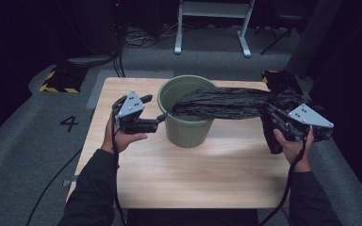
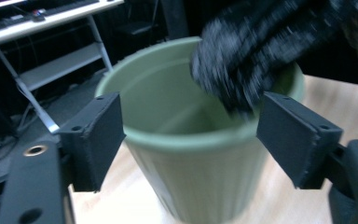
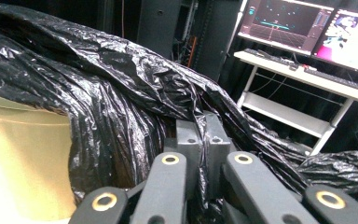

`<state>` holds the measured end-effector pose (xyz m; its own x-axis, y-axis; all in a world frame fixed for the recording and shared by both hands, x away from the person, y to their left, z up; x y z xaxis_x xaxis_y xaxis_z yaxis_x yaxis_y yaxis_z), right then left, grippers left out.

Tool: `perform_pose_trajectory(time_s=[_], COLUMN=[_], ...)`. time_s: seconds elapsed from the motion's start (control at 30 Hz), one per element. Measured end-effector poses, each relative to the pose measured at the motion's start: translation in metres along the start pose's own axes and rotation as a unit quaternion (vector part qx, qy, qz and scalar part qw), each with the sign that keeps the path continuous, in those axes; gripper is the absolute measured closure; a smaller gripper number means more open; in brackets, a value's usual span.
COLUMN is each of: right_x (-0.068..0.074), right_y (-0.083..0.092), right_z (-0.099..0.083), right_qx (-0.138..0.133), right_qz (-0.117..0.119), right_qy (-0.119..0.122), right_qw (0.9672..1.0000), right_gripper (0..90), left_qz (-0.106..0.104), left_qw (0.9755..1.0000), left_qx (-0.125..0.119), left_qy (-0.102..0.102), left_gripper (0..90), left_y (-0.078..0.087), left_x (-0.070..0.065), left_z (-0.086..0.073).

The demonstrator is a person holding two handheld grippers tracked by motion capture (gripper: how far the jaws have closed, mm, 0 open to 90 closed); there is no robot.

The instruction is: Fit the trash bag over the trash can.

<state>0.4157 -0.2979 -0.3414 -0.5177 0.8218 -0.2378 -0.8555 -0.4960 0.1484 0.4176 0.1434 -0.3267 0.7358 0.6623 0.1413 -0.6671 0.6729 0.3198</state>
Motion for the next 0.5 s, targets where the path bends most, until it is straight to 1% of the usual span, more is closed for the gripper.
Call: perform_pose_trajectory(time_s=[0.03, 0.07, 0.1, 0.13, 0.17, 0.23, 0.27, 0.3, 0.33, 0.37, 0.4, 0.43, 0.47, 0.5], right_x=[0.000, 0.001, 0.003, 0.005, 0.005, 0.008, 0.010, 0.013, 0.014, 0.015, 0.017, 0.018, 0.020, 0.020], right_y=[0.000, 0.000, 0.000, 0.000, 0.000, -0.002, -0.003, -0.005, -0.007, -0.008, -0.008, -0.009, -0.010, -0.010], right_z=[0.000, 0.001, 0.003, 0.005, 0.005, 0.007, 0.007, 0.006, 0.006, 0.006, 0.006, 0.007, 0.008, 0.008], right_qx=[0.000, 0.001, 0.004, 0.007, 0.007, 0.010, 0.011, 0.014, 0.015, 0.014, 0.013, 0.012, 0.011, 0.011], right_qz=[0.000, -0.001, 0.000, 0.001, 0.001, 0.004, 0.007, 0.015, 0.016, 0.018, 0.021, 0.022, 0.023, 0.023], right_qy=[0.000, 0.005, 0.011, 0.020, 0.020, 0.031, 0.034, 0.034, 0.035, 0.035, 0.036, 0.038, 0.039, 0.039], right_qw=[1.0000, 1.0000, 0.9999, 0.9998, 0.9998, 0.9994, 0.9993, 0.9992, 0.9992, 0.9991, 0.9991, 0.9990, 0.9989, 0.9989], right_gripper=[89.4, 89.5, 89.5, 89.4, 89.4, 89.4, 89.4, 89.3, 89.2, 89.2, 89.2, 89.1, 89.1, 89.1], left_qz=[0.000, -0.002, 0.001, 0.001, 0.001, 0.016, 0.013, 0.001, -0.016, -0.016, -0.024, -0.024, -0.027, -0.024], left_qw=[1.0000, 0.9999, 0.9998, 0.9993, 0.9993, 0.9980, 0.9979, 0.9983, 0.9978, 0.9978, 0.9967, 0.9967, 0.9960, 0.9954], left_qx=[0.000, 0.007, 0.015, 0.025, 0.025, 0.044, 0.046, 0.044, 0.050, 0.050, 0.061, 0.061, 0.068, 0.074], left_qy=[0.000, -0.007, -0.014, -0.027, -0.027, -0.043, -0.042, -0.039, -0.042, -0.042, -0.048, -0.048, -0.052, -0.055], left_gripper=[26.5, 26.5, 27.9, 31.6, 33.5, 33.8, 34.5, 40.5, 40.8, 43.0, 44.2, 45.0, 45.9, 45.9], left_y=[0.000, -0.007, -0.012, -0.021, -0.021, -0.031, -0.034, -0.037, -0.044, -0.044, -0.051, -0.051, -0.054, -0.058], left_x=[0.000, 0.001, 0.001, 0.001, 0.001, 0.000, 0.001, 0.001, 0.000, 0.000, -0.003, -0.003, -0.004, -0.005], left_z=[0.000, 0.005, 0.008, 0.012, 0.012, 0.015, 0.016, 0.016, 0.016, 0.016, 0.016, 0.016, 0.015, 0.015])
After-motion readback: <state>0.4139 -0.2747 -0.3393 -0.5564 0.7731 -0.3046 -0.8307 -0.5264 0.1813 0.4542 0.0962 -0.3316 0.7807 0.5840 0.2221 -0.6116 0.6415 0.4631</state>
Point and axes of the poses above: each handheld gripper's, and its own axes: y roughly backward along the jaws, z roughly out of its top, x roughly to its left, the point moved 2 cm from there along -y, roughly forward along the jaws, and after that the axes turned 1 degree about -x, right-handed, at the moved point
